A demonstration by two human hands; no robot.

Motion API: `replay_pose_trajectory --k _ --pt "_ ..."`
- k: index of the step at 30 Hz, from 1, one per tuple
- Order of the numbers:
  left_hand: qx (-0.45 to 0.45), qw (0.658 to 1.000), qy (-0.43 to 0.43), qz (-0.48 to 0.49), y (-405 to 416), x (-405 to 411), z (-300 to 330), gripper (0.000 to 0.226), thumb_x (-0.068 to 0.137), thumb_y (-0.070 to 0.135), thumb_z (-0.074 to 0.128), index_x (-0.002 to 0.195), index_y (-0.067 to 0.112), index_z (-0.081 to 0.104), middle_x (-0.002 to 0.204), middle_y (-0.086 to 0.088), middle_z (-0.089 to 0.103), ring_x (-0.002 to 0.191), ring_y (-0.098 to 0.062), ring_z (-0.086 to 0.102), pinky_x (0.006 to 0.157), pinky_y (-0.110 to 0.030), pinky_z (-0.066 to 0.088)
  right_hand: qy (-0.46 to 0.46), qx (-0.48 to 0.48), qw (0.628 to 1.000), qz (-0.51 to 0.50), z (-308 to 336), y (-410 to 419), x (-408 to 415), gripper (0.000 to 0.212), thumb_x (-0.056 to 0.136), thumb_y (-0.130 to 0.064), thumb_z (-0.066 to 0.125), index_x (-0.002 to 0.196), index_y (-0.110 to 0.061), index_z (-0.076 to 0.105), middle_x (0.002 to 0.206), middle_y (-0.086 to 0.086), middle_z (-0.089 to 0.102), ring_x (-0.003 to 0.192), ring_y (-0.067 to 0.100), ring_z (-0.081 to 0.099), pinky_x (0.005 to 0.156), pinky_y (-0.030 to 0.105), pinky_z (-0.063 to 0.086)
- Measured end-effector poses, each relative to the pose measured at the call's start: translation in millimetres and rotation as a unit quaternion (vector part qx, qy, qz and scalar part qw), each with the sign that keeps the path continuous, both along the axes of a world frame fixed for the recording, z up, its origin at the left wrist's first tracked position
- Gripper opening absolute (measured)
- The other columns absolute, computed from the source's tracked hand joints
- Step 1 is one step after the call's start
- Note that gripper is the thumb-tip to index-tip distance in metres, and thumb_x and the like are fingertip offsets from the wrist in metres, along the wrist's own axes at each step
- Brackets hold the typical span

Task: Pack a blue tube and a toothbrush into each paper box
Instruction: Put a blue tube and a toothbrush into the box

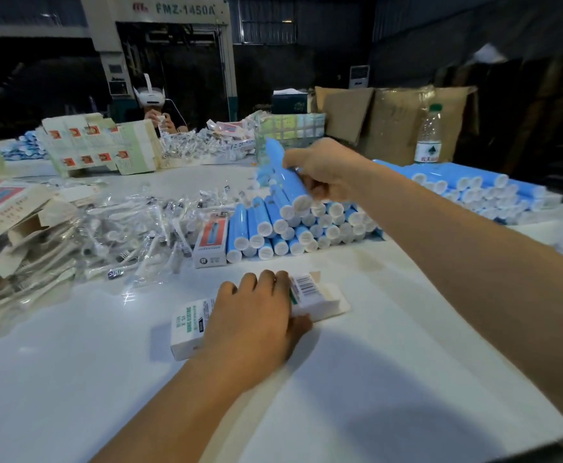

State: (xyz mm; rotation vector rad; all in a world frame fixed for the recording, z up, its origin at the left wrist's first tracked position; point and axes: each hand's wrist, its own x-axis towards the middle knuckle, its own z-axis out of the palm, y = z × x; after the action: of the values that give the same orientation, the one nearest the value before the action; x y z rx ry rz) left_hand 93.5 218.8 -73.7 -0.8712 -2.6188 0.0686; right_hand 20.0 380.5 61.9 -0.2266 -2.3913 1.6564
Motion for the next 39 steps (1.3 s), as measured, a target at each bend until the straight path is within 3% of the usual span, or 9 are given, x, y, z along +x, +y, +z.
replay_pose_trajectory --k 3,5,11,15,20,25,29,35,39 --pt "0.012 1.0 0.009 0.016 0 -2 3 0.064 0.085 0.069 0.018 0.131 0.025 0.032 0.119 0.006 0.047 0.105 -0.018 0.044 0.076 -0.034 0.027 -0.003 -0.212 0.977 0.016 -23 22 37 0.014 0.09 -0.019 0.054 0.081 -0.008 0.051 0.052 0.002 0.039 0.03 0.006 0.027 0.03 0.012 0.017" --pt "0.029 0.999 0.018 0.027 -1 -2 4 0.072 0.082 0.07 0.011 0.134 0.025 0.031 0.123 0.007 0.046 0.11 -0.018 0.044 0.081 -0.033 0.031 -0.007 -0.292 0.956 0.019 -46 31 58 0.012 0.092 -0.019 0.05 0.095 -0.007 0.051 0.067 0.006 0.039 0.035 0.006 0.028 0.03 0.013 0.016" --pt "0.054 0.996 0.037 0.054 0 -1 6 0.079 0.081 0.067 0.007 0.144 0.022 0.02 0.134 0.005 0.04 0.12 -0.019 0.04 0.091 -0.034 0.033 0.028 -0.371 0.927 -0.04 -92 38 84 0.01 0.09 -0.011 0.048 0.08 -0.01 0.048 0.062 0.002 0.036 0.036 0.007 0.03 0.032 0.015 0.019" --pt "0.053 0.996 0.043 0.058 0 1 6 0.081 0.079 0.068 0.005 0.144 0.021 0.022 0.134 0.004 0.04 0.119 -0.02 0.04 0.091 -0.035 0.033 0.084 -0.385 0.916 -0.076 -94 35 83 0.014 0.088 -0.004 0.049 0.075 -0.011 0.047 0.061 0.001 0.041 0.041 0.01 0.036 0.034 0.018 0.025" --pt "0.062 0.995 0.047 0.063 0 1 5 0.08 0.08 0.066 0.009 0.143 0.019 0.026 0.133 0.002 0.043 0.117 -0.022 0.042 0.089 -0.036 0.033 0.086 -0.333 0.939 -0.034 -103 20 89 0.01 0.086 0.001 0.049 0.079 -0.005 0.049 0.056 0.004 0.048 0.042 0.013 0.044 0.036 0.022 0.034" --pt "0.08 0.993 0.046 0.074 -4 -1 6 0.081 0.08 0.066 0.011 0.143 0.019 0.028 0.132 0.0 0.044 0.116 -0.023 0.042 0.089 -0.037 0.033 0.073 -0.419 0.904 -0.049 -96 20 90 0.013 0.091 -0.016 0.051 0.082 -0.006 0.052 0.067 0.01 0.051 0.043 0.016 0.044 0.039 0.022 0.036" --pt "0.087 0.991 0.054 0.09 -4 0 8 0.081 0.081 0.067 0.011 0.143 0.017 0.027 0.13 0.0 0.045 0.114 -0.023 0.043 0.088 -0.037 0.033 0.091 -0.321 0.942 -0.046 -104 23 90 0.007 0.089 -0.007 0.056 0.09 -0.006 0.05 0.066 0.011 0.049 0.041 0.013 0.045 0.036 0.022 0.035" --pt "0.087 0.99 0.062 0.089 -5 3 8 0.079 0.081 0.067 0.01 0.141 0.018 0.026 0.128 0.0 0.045 0.112 -0.023 0.043 0.086 -0.036 0.033 0.172 -0.312 0.93 -0.091 -109 21 89 0.063 0.083 0.0 0.067 0.126 -0.026 0.03 0.072 0.011 0.06 0.042 0.014 0.051 0.04 0.025 0.045" --pt "0.086 0.992 0.048 0.084 -4 3 7 0.077 0.082 0.067 0.012 0.14 0.018 0.024 0.13 0.001 0.043 0.113 -0.022 0.04 0.085 -0.036 0.03 0.185 -0.285 0.933 -0.12 -111 20 92 0.03 0.087 -0.006 0.066 0.105 -0.019 0.046 0.077 0.012 0.061 0.041 0.012 0.051 0.039 0.023 0.044"
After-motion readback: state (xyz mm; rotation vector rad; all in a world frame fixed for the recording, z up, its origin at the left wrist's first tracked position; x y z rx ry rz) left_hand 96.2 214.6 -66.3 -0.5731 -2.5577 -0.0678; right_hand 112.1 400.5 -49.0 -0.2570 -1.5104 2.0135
